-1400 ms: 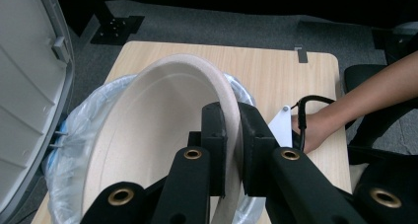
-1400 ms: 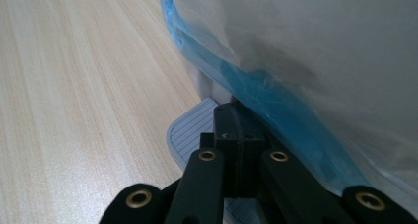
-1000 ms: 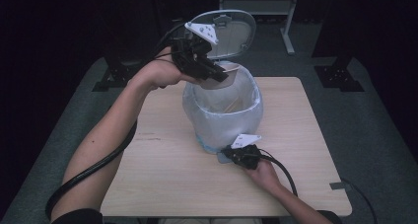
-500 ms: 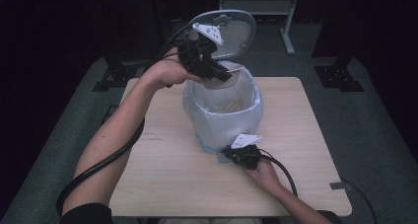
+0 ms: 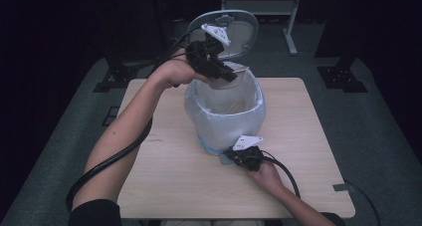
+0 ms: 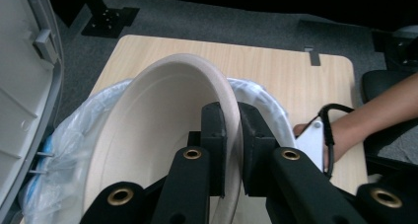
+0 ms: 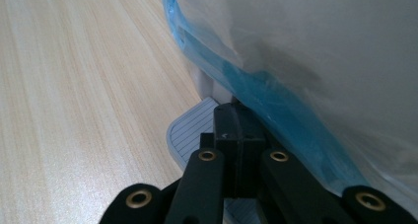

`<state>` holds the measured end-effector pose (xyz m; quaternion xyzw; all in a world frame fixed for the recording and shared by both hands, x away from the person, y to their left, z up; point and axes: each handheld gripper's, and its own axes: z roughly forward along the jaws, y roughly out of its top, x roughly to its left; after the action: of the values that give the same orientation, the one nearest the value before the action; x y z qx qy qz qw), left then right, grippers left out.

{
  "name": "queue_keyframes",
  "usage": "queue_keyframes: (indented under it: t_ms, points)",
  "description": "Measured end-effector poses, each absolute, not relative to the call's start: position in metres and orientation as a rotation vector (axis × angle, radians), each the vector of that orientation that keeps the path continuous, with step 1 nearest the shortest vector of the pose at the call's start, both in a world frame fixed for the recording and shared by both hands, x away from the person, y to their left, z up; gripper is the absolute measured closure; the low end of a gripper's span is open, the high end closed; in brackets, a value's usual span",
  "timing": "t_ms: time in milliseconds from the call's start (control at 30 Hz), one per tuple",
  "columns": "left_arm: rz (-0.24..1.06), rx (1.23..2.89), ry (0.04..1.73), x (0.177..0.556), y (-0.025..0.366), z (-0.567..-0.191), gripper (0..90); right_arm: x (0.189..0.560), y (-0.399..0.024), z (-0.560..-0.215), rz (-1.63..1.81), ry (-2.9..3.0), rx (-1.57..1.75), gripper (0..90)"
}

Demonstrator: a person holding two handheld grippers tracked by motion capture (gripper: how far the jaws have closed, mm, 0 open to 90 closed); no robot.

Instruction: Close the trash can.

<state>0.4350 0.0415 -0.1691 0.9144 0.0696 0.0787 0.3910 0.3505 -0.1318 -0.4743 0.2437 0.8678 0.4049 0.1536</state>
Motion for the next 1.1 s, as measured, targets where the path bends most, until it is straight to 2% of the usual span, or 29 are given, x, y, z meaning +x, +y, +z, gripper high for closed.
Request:
queue_keyframes:
  t_ms: [67, 1100]
  points:
    - [0.182, 2.315, 0.179, 0.436, 0.04, -0.17, 76.0, 0.351, -0.132, -0.474, 1.163, 2.489, 0.701, 89.9]
    - [0.142, 2.231, 0.209, 0.423, 0.072, -0.174, 60.3, 0.349, -0.131, -0.474, 1.147, 2.483, 0.704, 89.9]
